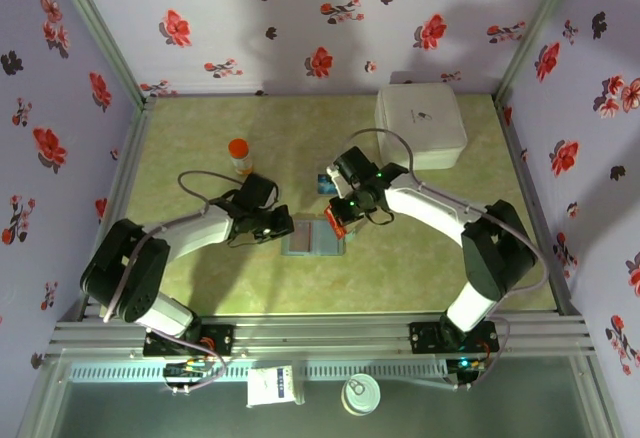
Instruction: Take the credit cards out of the card holder
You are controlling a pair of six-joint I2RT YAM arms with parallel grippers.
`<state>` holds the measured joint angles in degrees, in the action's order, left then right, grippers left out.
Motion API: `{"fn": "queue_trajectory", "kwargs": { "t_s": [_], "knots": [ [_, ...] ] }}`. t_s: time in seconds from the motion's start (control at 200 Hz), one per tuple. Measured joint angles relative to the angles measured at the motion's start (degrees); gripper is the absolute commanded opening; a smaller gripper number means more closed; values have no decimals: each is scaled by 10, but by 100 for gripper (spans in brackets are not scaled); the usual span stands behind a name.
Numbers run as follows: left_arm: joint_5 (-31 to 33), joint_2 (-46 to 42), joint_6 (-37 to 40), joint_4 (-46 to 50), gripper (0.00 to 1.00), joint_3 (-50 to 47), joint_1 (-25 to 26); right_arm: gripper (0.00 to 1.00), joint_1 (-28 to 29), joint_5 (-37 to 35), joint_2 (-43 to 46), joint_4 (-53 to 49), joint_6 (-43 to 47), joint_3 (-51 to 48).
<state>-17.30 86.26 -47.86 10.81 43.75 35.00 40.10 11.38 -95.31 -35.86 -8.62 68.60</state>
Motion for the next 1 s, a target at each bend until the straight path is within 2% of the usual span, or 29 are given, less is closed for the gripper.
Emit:
{"fn": "queue_trajectory", "kwargs": {
  "t_s": [0.32, 0.485, 0.72, 1.0],
  "knots": [
    [4, -19, -2, 0, 6, -17, 0, 0, -1, 5, -86, -125, 266, 116],
    [4, -33, -3, 0, 5, -29, -6, 0, -3, -6, -118, -186, 374, 176],
    [4, -58, -4, 9, 6, -37, -21, 0, -32, 6, -191, -267, 475, 301],
    [8, -95, -4, 35, 6, -46, -33, 0, -75, 28, -273, -333, 544, 458]
  ]
}}
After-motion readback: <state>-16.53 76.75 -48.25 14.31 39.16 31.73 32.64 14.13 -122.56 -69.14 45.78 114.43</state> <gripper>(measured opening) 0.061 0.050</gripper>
